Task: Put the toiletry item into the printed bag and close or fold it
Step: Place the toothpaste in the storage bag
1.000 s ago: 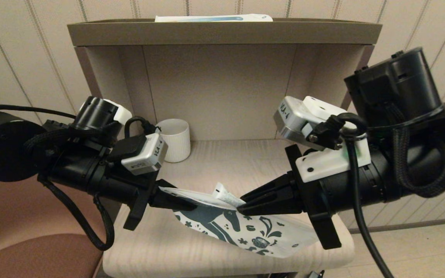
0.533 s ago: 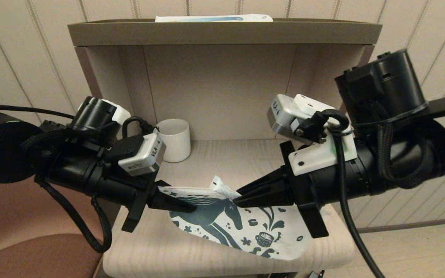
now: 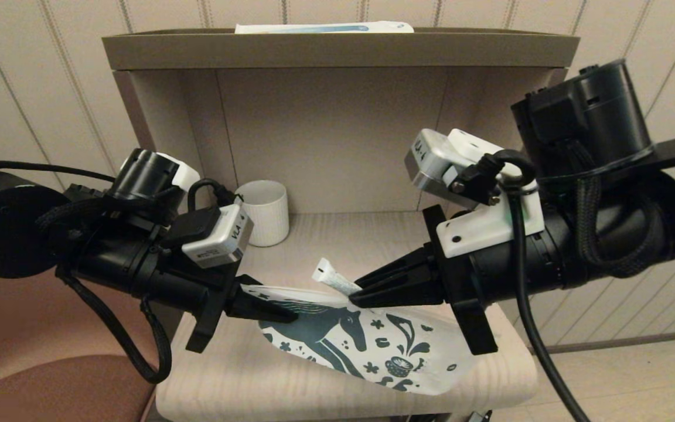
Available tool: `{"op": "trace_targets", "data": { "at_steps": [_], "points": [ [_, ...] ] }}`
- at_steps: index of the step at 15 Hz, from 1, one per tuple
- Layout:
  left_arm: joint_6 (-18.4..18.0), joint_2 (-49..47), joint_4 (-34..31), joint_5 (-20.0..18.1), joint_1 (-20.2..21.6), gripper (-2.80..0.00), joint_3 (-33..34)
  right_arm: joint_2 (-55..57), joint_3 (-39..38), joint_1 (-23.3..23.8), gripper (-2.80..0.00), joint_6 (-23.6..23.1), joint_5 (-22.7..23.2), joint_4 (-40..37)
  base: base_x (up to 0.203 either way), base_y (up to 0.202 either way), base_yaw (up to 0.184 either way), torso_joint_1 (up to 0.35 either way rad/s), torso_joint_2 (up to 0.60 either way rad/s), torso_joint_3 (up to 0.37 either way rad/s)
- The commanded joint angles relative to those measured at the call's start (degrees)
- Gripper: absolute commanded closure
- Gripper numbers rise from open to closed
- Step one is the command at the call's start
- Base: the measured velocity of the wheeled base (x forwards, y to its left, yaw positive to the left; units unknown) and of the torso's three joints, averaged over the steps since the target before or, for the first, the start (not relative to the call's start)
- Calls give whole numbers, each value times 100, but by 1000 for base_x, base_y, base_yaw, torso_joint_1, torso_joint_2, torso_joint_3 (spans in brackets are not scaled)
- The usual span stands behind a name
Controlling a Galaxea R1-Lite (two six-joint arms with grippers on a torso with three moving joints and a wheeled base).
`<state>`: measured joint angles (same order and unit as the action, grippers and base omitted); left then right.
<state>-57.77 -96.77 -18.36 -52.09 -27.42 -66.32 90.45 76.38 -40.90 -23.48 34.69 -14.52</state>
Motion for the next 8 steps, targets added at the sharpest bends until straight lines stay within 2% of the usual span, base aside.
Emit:
{"op": "trace_targets", "data": {
  "at_steps": [1, 8],
  "points": [
    [-32, -9, -10, -29, 0, 0, 14, 37, 81, -23, 0, -10, 23, 2, 0, 0, 0, 0, 0, 0],
    [-32, -17, -10, -29, 0, 0, 5, 95, 79, -41, 0, -8, 99, 2, 0, 0, 0, 0, 0, 0]
  ]
}}
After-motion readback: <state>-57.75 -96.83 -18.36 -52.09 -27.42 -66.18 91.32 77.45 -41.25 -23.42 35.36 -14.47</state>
